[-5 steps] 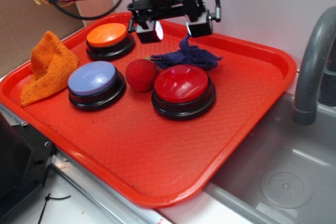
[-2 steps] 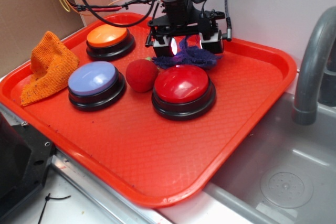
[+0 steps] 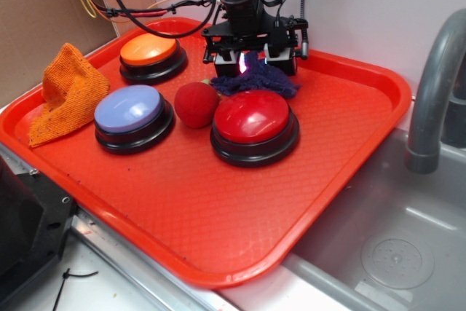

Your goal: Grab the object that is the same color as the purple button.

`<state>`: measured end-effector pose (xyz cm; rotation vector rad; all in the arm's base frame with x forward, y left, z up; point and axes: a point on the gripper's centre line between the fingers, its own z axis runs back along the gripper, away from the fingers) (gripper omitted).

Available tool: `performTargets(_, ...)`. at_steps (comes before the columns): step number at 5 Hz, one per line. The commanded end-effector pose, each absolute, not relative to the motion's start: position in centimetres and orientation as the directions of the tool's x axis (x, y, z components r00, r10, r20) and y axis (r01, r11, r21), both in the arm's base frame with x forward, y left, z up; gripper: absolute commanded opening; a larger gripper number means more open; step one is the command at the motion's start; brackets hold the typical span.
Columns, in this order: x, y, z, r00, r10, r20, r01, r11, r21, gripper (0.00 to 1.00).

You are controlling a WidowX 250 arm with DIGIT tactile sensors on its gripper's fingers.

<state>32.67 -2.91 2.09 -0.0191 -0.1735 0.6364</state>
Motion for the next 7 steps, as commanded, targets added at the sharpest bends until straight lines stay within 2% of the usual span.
performTargets(1,33.5,-2.2,4.7,0.824,0.544,0.157,-0.542,0.838,-0.062,0.0)
performTargets(2,32.9,-1.5,8.2,0.855,0.505,0.115,-0.5,0.863,-0.075,0.0)
performTargets(4,30.0,0.0,15.6,0.913,0.402,0.066,-0.387,0.906,-0.171,0.0)
performTargets(5,27.3,0.9,18.8,0.9,0.421,0.113,-0.395,0.897,-0.198,0.0)
performTargets(6,25.1,1.3,20.6,0.904,0.413,0.115,-0.379,0.895,-0.235,0.0)
performTargets(7,22.7,1.2,22.0,0.896,0.422,0.138,-0.391,0.897,-0.204,0.0)
